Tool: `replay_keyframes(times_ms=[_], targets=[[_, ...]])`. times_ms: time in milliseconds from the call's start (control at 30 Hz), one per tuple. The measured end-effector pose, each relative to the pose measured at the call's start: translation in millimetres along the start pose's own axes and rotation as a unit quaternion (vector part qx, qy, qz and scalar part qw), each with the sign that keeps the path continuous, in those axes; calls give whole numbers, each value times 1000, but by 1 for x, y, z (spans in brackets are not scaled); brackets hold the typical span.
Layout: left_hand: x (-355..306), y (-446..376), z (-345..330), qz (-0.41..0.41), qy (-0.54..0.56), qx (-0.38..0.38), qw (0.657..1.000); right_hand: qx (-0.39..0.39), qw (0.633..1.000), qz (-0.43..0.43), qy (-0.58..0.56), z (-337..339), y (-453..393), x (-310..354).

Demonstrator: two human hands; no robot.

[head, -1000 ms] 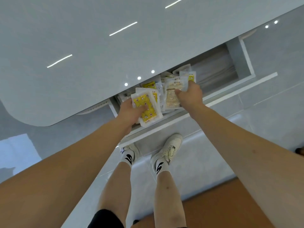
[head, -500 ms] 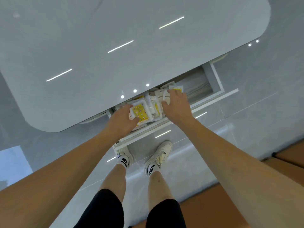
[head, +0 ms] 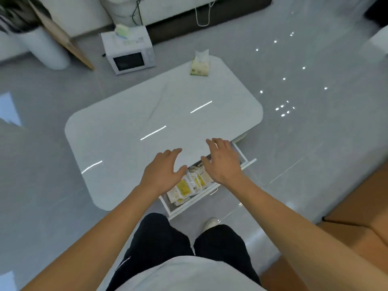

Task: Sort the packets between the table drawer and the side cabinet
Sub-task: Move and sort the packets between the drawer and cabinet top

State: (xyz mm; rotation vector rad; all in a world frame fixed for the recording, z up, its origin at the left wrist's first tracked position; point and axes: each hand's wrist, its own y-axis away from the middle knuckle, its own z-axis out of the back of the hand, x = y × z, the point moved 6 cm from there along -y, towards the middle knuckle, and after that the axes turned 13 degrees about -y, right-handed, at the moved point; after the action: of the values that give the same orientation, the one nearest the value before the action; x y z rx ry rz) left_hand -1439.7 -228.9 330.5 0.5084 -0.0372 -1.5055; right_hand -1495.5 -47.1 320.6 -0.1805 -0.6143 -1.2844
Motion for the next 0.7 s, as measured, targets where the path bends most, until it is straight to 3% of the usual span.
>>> replay_keyframes(times_ms=[133, 367, 567, 700], targets=[[5, 27, 54, -50, -34, -61, 996, -50, 999, -11, 6, 39, 39, 36], [12, 42, 102, -218, -87, -87, 968, -183, 971, -149, -38, 49, 117, 76], [-23, 91, 86, -382, -106, -37, 917, -295, 904, -299, -82, 16, 242, 115], [-69, 173, 52, -507, -112, 11, 855, -359, 842, -397, -70, -10, 357, 134]])
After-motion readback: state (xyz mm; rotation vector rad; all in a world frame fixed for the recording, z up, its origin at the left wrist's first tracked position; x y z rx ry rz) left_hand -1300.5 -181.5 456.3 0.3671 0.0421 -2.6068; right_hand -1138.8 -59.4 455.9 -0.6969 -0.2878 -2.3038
